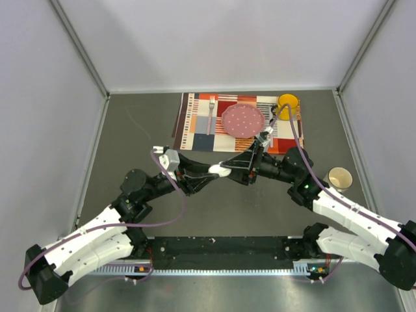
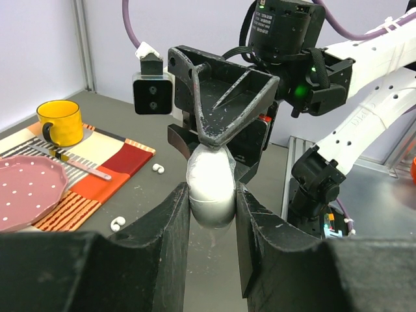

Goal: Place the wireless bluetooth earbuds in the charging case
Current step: Pass from the left arm to the right, then pass from the right arm to the left

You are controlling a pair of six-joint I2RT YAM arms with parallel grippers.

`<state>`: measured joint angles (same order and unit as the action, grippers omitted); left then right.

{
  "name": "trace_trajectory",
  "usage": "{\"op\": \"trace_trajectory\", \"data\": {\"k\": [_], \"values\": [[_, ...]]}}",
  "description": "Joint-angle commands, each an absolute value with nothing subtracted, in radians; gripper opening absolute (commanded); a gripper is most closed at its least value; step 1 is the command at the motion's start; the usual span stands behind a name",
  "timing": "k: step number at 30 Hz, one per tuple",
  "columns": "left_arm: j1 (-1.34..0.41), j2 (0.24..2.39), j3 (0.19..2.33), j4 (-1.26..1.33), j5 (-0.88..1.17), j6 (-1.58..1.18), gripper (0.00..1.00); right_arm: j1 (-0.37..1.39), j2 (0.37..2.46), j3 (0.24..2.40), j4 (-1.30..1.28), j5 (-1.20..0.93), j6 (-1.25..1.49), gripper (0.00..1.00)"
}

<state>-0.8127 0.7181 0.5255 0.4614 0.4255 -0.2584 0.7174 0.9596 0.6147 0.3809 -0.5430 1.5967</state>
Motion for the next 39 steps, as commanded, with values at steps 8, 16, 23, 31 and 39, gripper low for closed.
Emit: {"op": "trace_trajectory", "data": {"k": [8, 16, 23, 31, 39], "values": [[-0.825, 0.715, 0.555, 0.515, 0.419, -0.252, 0.00, 0.712, 0.976, 0.607, 0.506, -0.557, 1.646, 0.33], [-0.827, 0.716, 0.552, 0.506, 0.402, -0.253, 0.00, 0.712, 0.965, 0.612, 0.514, -0.561, 1.641, 0.22], [-0.828, 0.742, 0.560, 0.509, 0.416, -0.304, 0.18, 0.712, 0.963, 0.604, 0.554, -0.557, 1.634, 0.00], [-0.827, 0.746, 0.514, 0.623, 0.403, -0.360, 0.56, 0.712, 0.960, 0.591, 0.565, -0.546, 1.637, 0.00], [-0.828, 0.750, 0.492, 0.676, 0.399, -0.370, 0.57, 0.712, 0.963, 0.584, 0.574, -0.543, 1.643, 0.00]]}}
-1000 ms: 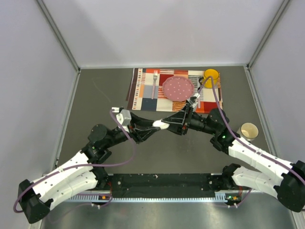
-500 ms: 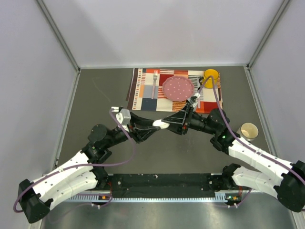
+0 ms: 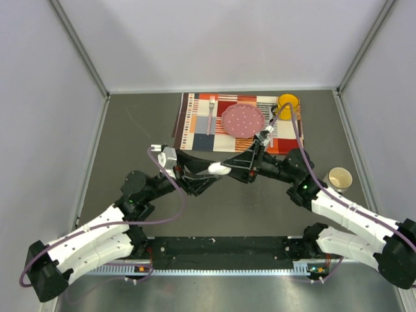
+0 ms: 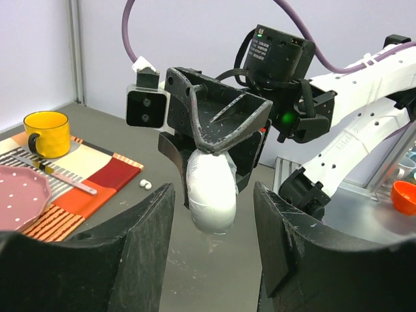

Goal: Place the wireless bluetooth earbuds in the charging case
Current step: Pass from the right arm to the left

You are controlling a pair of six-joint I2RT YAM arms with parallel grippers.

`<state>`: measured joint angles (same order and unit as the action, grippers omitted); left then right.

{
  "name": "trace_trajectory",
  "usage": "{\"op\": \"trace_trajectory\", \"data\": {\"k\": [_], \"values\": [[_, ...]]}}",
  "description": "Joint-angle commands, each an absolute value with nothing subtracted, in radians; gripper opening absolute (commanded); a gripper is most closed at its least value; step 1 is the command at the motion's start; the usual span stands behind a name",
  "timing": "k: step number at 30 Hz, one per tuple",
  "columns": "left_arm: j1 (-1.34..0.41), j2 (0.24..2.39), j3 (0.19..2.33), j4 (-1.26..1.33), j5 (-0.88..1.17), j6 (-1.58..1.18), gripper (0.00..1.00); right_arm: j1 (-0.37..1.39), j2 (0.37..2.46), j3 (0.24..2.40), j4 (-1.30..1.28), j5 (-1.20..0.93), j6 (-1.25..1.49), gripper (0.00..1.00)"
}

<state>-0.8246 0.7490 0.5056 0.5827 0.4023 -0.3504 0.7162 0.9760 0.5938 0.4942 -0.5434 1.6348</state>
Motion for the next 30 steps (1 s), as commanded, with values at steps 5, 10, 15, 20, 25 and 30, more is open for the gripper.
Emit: {"op": "trace_trajectory", "data": {"k": [5, 10, 15, 20, 25, 30], "values": [[-0.830, 0.775, 0.480, 0.712, 0.407, -0.390, 0.57, 0.710, 0.963, 0.581, 0.606, -0.542, 1.652, 0.00], [-0.833, 0.790, 0.457, 0.745, 0.382, -0.394, 0.57, 0.712, 0.960, 0.574, 0.626, -0.538, 1.660, 0.00], [-0.834, 0.798, 0.448, 0.775, 0.361, -0.391, 0.56, 0.712, 0.962, 0.572, 0.612, -0.540, 1.663, 0.00], [-0.838, 0.804, 0.449, 0.804, 0.341, -0.390, 0.53, 0.712, 0.962, 0.571, 0.615, -0.538, 1.664, 0.00], [-0.842, 0.825, 0.453, 0.807, 0.350, -0.394, 0.47, 0.712, 0.963, 0.574, 0.621, -0.537, 1.663, 0.00], [-0.854, 0.841, 0.448, 0.818, 0.342, -0.399, 0.49, 0.712, 0.950, 0.575, 0.614, -0.522, 1.646, 0.00]]}}
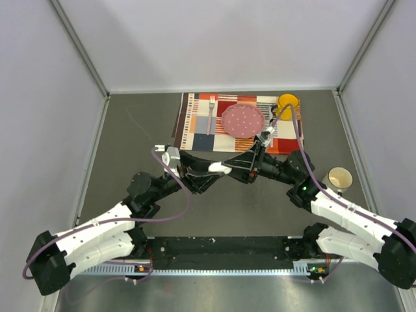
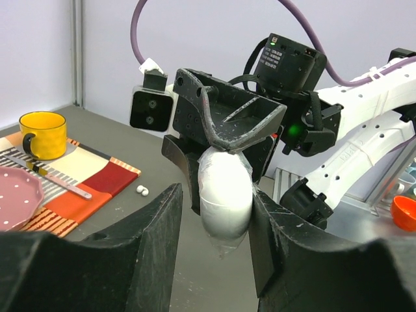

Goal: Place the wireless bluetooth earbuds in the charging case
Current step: Pass from the right arm to the left

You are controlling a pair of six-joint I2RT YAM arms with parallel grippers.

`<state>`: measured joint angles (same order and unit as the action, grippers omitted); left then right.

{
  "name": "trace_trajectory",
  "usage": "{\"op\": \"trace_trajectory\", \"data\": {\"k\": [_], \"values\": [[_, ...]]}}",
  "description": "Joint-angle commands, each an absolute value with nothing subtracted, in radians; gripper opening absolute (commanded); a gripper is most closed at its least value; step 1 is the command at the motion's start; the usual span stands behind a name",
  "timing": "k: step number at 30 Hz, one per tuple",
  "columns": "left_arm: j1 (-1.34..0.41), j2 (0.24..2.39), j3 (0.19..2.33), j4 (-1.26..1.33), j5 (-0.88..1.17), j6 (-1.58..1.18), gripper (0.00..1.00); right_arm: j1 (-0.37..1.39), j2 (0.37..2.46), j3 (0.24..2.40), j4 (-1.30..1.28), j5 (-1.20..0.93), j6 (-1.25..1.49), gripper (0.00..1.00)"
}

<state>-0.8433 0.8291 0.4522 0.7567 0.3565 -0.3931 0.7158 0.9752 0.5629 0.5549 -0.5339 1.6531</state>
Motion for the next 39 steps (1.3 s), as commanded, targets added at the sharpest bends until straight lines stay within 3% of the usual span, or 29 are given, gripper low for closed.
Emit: {"op": "trace_trajectory", "data": {"k": [1, 8, 17, 25, 33, 39], "values": [[-0.857, 0.842, 0.448, 0.821, 0.341, -0.399, 0.49, 0.712, 0.950, 0.575, 0.612, -0.522, 1.646, 0.00], [-0.868, 0.861, 0.445, 0.847, 0.319, -0.397, 0.47, 0.712, 0.951, 0.580, 0.603, -0.523, 1.641, 0.00], [-0.890, 0.871, 0.442, 0.864, 0.269, -0.394, 0.30, 0.712, 0.959, 0.591, 0.594, -0.532, 1.635, 0.00], [-0.908, 0.890, 0.437, 0.908, 0.242, -0.396, 0.41, 0.712, 0.953, 0.592, 0.561, -0.525, 1.623, 0.00], [-0.920, 0.902, 0.439, 0.917, 0.236, -0.394, 0.40, 0.710, 0.953, 0.591, 0.568, -0.525, 1.626, 0.00], [-0.930, 0.917, 0.448, 0.917, 0.245, -0.388, 0.11, 0.712, 0.951, 0.580, 0.588, -0.523, 1.637, 0.00]]}}
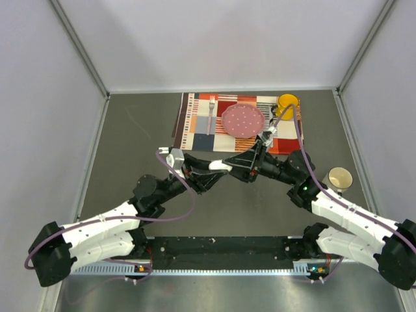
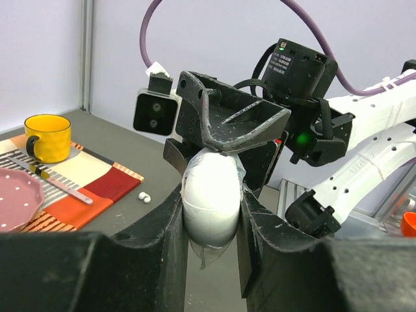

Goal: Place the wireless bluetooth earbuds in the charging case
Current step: Pass from the right arm to the left, then open the charging case.

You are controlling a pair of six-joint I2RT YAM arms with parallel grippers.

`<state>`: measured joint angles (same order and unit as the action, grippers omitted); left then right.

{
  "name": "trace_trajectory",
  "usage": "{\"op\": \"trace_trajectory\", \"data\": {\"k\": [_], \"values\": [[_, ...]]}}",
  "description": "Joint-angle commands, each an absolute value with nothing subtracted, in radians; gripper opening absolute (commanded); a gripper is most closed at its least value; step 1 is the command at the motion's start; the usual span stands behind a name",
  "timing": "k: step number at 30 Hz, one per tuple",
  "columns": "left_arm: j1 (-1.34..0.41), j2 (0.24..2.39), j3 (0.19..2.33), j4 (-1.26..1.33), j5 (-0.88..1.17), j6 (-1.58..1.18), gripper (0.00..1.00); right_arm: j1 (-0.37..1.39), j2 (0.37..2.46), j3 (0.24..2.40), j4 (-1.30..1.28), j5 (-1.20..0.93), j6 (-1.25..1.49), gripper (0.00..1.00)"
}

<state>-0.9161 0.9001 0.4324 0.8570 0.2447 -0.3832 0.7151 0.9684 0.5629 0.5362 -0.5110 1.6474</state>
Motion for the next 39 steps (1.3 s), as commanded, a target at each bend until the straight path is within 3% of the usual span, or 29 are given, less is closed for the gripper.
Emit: {"op": "trace_trajectory", "data": {"k": [1, 4, 5, 6, 8, 9, 15, 22, 29, 39], "values": [[-0.930, 0.922, 0.449, 0.917, 0.250, -0.388, 0.08, 0.712, 0.953, 0.580, 0.586, -0.525, 1.637, 0.00], [-0.933, 0.926, 0.459, 0.910, 0.264, -0.387, 0.00, 0.712, 0.951, 0.580, 0.574, -0.529, 1.634, 0.04], [-0.936, 0.928, 0.460, 0.907, 0.265, -0.387, 0.00, 0.712, 0.948, 0.578, 0.566, -0.528, 1.631, 0.11], [-0.934, 0.927, 0.460, 0.905, 0.268, -0.387, 0.00, 0.712, 0.948, 0.578, 0.552, -0.523, 1.622, 0.28], [-0.937, 0.923, 0.460, 0.904, 0.278, -0.385, 0.00, 0.712, 0.934, 0.580, 0.529, -0.515, 1.606, 0.44], [-0.936, 0.920, 0.460, 0.900, 0.281, -0.382, 0.00, 0.712, 0.927, 0.581, 0.514, -0.503, 1.583, 0.57], [-0.939, 0.887, 0.443, 0.890, 0.307, -0.351, 0.00, 0.712, 0.844, 0.652, 0.283, -0.408, 1.424, 0.84], [-0.939, 0.839, 0.356, 1.035, 0.253, -0.344, 0.00, 0.712, 0.746, 0.778, 0.002, -0.298, 1.110, 0.88], [-0.939, 0.831, 0.322, 1.104, 0.267, -0.344, 0.00, 0.712, 0.729, 0.919, -0.262, -0.317, 0.715, 0.88], [-0.939, 0.885, 0.391, 1.037, 0.336, -0.396, 0.00, 0.788, 0.801, 0.979, -0.304, -0.339, 0.640, 0.91]]}}
